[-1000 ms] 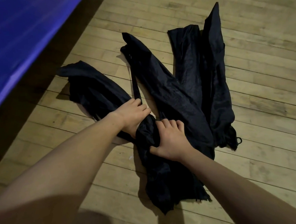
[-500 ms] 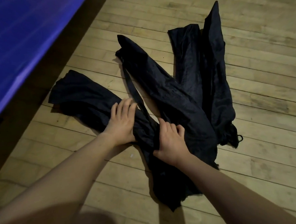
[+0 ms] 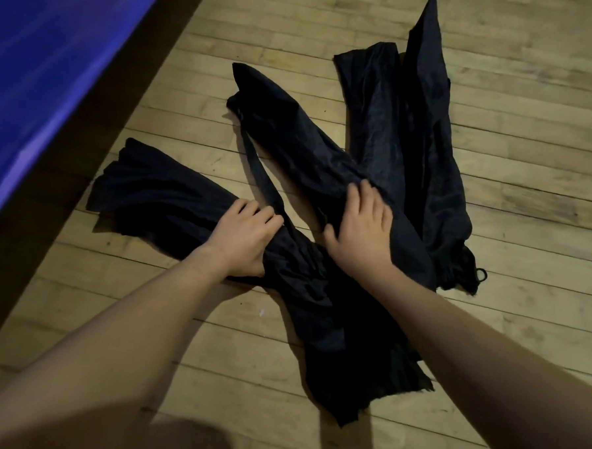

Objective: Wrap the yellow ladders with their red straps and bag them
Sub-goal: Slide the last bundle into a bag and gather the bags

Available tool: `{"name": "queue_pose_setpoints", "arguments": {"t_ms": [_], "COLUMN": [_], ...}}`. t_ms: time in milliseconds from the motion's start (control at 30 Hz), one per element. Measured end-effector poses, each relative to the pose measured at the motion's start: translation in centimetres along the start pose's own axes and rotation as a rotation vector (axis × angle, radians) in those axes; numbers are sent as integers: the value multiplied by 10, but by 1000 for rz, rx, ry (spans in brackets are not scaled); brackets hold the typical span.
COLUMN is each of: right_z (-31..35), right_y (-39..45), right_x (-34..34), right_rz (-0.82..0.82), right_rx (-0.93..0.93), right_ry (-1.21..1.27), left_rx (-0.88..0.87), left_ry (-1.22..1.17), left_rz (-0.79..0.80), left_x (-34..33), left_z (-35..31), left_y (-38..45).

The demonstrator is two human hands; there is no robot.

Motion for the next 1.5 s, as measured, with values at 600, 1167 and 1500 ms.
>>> {"name": "queue_pose_setpoints", "arguments": {"t_ms": [600, 1167, 1500], "right_z": [18, 54, 60], "right_y": [-26, -63, -69], "right_x": [-16, -39, -36], "right_rz": [300, 466, 381], "right_rx": [3, 55, 186], "right_ry": [206, -108, -153], "left_rx": [-20, -118, -155], "left_ry": [37, 114, 22], "left_rz": [-59, 356, 250], "left_x": [7, -4, 1], "left_z": [-18, -15, -20], "left_y": [-34, -10, -13]}}
Point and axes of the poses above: each hand's wrist, its own y-axis towards the middle knuckle, its own x-axis out of the back of the hand, z = x × y, the point moved 6 cm from there along y, towards the middle knuckle, and after that the axes turned 7 degrees about -z, right-handed, at the moved point
